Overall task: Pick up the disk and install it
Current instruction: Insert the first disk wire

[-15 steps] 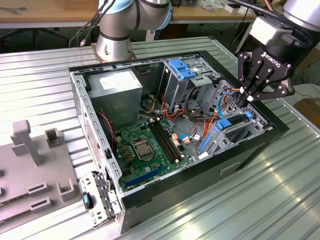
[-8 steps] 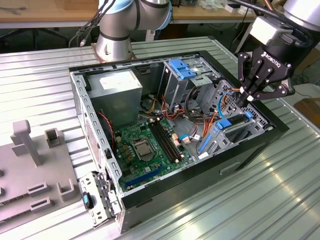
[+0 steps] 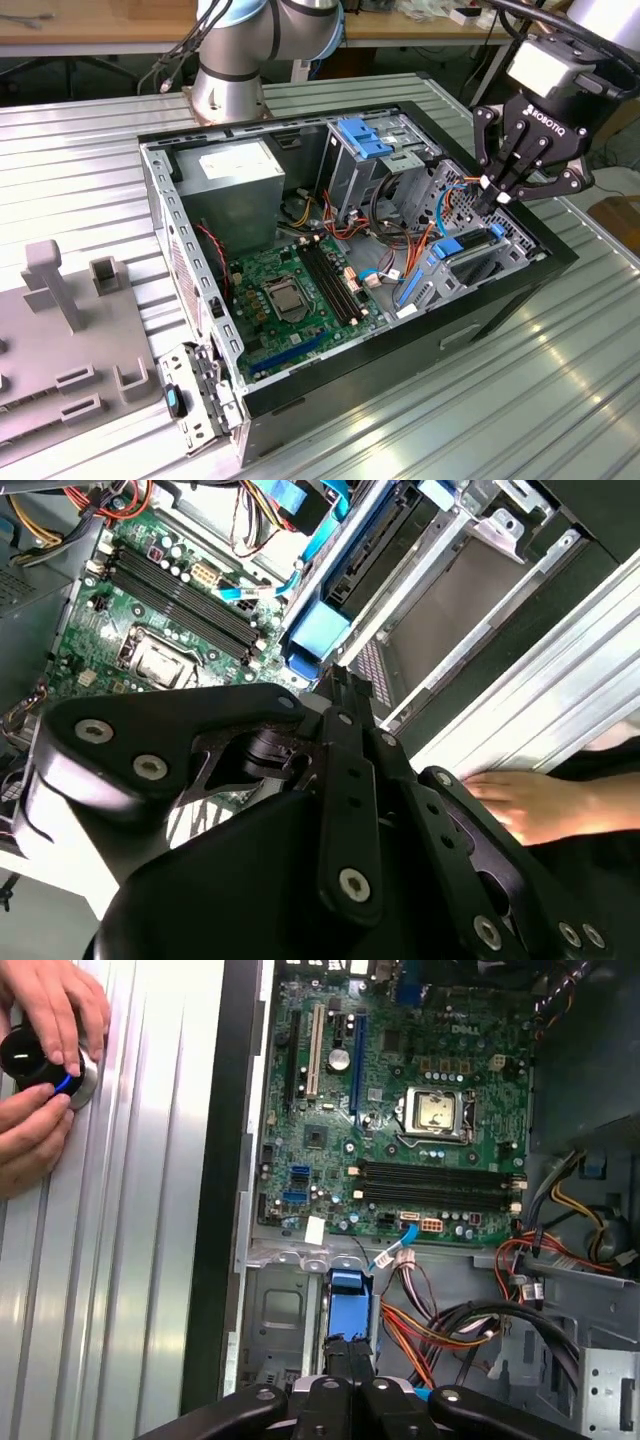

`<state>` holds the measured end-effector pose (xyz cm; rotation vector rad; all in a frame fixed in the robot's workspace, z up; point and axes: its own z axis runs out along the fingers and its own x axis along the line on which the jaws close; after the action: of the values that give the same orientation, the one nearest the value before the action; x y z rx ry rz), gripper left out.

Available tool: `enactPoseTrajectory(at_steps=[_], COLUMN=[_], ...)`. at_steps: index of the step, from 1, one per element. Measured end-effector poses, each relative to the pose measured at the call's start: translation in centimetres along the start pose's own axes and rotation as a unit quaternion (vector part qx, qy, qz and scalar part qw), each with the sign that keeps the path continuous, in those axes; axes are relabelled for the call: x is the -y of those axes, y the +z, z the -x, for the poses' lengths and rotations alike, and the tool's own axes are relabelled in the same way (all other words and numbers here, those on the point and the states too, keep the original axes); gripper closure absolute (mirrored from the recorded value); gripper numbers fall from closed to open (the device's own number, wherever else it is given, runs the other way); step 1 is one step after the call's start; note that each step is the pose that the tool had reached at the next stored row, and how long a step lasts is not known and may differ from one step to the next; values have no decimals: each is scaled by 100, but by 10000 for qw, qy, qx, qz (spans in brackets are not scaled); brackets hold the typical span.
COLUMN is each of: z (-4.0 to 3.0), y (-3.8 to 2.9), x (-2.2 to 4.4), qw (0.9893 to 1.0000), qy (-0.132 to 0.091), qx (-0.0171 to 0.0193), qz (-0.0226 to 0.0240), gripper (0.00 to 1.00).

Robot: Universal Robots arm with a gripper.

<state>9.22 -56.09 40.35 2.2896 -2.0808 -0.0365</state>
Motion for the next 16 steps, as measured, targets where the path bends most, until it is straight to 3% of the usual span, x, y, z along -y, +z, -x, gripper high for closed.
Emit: enactPoseTrajectory(at_steps=[3, 5, 6, 9, 12, 16], z=[0, -1, -5, -1, 17, 88], y=[1, -1, -5, -12, -15, -6], x=[4, 43, 151, 307, 379, 428], qw=[10000, 10000, 10000, 10000, 10000, 9997], qy=[-6, -9, -14, -31, -100, -257], qx=[0, -1, -1, -1, -6, -13], qz=[-1, 0, -1, -1, -1, -4], gripper=[89, 89, 89, 89, 89, 89])
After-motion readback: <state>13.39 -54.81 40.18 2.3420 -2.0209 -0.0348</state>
